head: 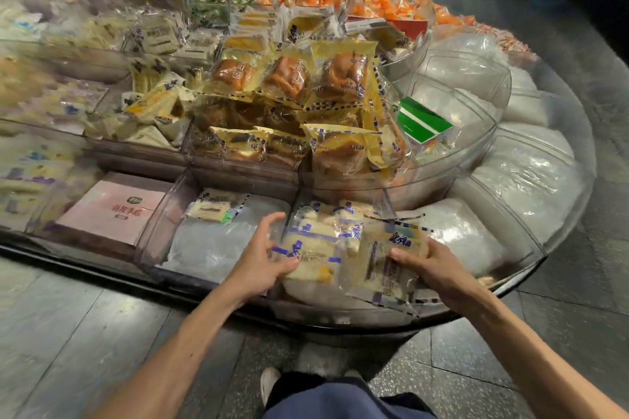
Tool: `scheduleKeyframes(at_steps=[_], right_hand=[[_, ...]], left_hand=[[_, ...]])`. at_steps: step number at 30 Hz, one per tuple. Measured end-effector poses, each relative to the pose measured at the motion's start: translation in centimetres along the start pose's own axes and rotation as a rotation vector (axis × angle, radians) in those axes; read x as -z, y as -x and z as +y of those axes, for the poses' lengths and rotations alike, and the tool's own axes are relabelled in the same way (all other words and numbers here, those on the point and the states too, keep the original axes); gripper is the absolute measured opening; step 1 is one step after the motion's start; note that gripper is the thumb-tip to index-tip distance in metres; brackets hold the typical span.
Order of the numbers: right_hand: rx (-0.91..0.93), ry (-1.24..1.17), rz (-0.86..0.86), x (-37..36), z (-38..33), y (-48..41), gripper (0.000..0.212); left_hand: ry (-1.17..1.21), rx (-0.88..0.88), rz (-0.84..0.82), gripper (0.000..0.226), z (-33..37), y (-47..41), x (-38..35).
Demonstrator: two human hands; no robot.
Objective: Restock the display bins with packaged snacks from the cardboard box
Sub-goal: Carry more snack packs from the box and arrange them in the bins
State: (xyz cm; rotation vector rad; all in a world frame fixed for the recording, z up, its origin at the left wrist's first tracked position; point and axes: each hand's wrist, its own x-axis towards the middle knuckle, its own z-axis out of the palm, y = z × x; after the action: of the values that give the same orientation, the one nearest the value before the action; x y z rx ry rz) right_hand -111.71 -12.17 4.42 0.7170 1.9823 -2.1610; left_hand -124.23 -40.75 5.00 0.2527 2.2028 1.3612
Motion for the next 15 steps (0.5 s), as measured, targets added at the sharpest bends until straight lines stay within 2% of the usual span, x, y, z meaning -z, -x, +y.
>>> scheduleKeyframes(at_steps=[1, 3, 6, 9, 12, 15], right_hand=[[0.005, 0.008, 0.005, 0.1, 0.2, 0.0, 0.050], [0.010, 0.016, -0.001, 0.2, 0.4, 0.1, 0.046], [-0.007, 0.021, -0.009, 0.0, 0.7, 0.2, 0.050], [-0.012, 0.031, -0.013, -0.1, 1.0, 0.3, 0.051], [-0.012, 0.043, -0.009, -0.1, 1.3, 0.6, 0.050], [-0.015, 0.039, -0.007, 0.1, 1.4, 0.9, 0.053]], left_hand=[[-0.014, -0.016, -0.003, 0.077, -0.5, 0.2, 0.3], [-0.103, -0.031, -0.030, 0.080, -1.9, 0.3, 0.2], [-0.348, -0.064, -0.095, 0.053, -3.2, 0.5, -0.6], [-0.557, -0.168, -0.092, 0.032, -3.5, 0.4, -1.2], [-0.807, -0.305, -0.128, 0.021, -3.9, 0.3, -1.5], [-1.061, -0.422, -0.141, 0.021, -4.7, -0.3, -1.5]])
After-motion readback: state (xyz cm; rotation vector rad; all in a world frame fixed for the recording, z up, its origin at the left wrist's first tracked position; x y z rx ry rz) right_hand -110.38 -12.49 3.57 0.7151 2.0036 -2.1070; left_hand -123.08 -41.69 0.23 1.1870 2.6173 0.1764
